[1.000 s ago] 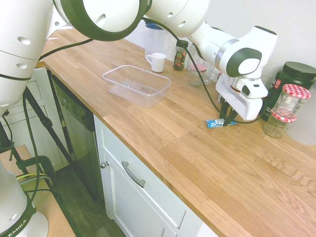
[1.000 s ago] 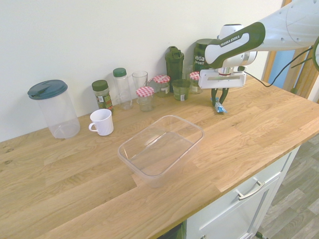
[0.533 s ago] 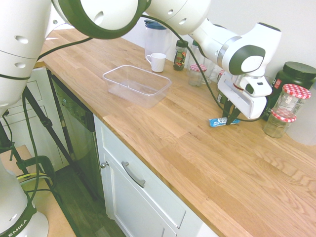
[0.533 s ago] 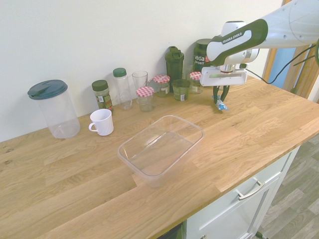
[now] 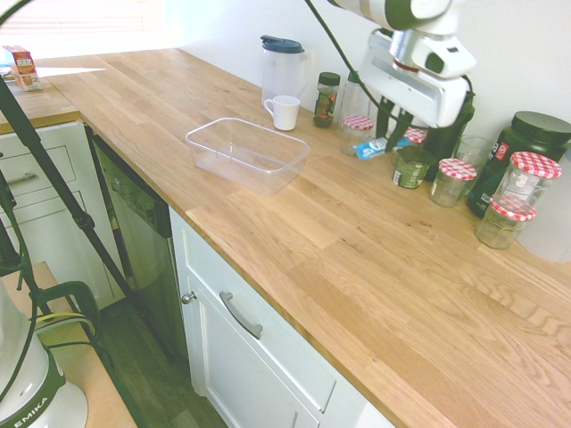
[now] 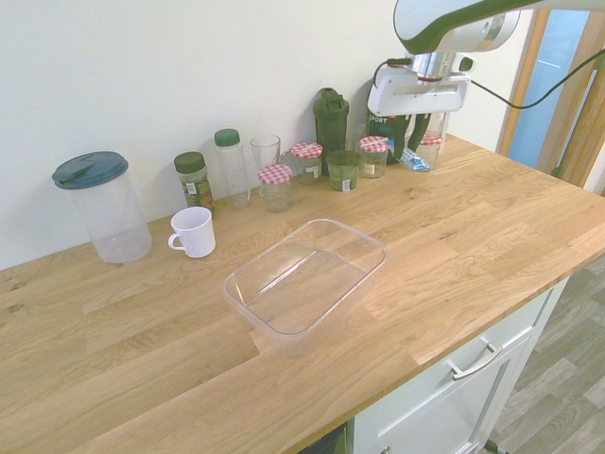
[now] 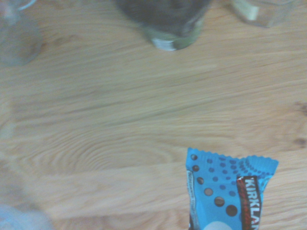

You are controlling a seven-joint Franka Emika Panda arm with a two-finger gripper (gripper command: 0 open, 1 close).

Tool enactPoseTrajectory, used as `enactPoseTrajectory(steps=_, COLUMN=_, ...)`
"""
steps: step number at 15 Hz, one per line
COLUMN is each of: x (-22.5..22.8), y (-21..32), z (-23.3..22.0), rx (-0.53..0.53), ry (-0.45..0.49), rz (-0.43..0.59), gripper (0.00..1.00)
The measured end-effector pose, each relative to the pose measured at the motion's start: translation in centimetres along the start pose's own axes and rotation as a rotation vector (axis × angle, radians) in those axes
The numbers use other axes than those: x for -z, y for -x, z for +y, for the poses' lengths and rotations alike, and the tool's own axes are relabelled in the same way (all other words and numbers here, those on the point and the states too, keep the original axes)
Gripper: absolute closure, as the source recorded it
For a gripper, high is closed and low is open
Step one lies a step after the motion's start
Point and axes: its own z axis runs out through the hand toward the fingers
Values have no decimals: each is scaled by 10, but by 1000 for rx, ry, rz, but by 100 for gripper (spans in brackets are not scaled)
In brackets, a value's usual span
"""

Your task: Put the protein bar into the container

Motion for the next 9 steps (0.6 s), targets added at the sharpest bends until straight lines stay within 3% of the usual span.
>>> enactPoseTrajectory(steps=3, x=-9, y=80, z=-40, rx=140, ry=37, rz=4, gripper=100)
enactPoseTrajectory(steps=9, x=-56, y=169, z=-87, rx=234, ry=108, rz=31, gripper=100)
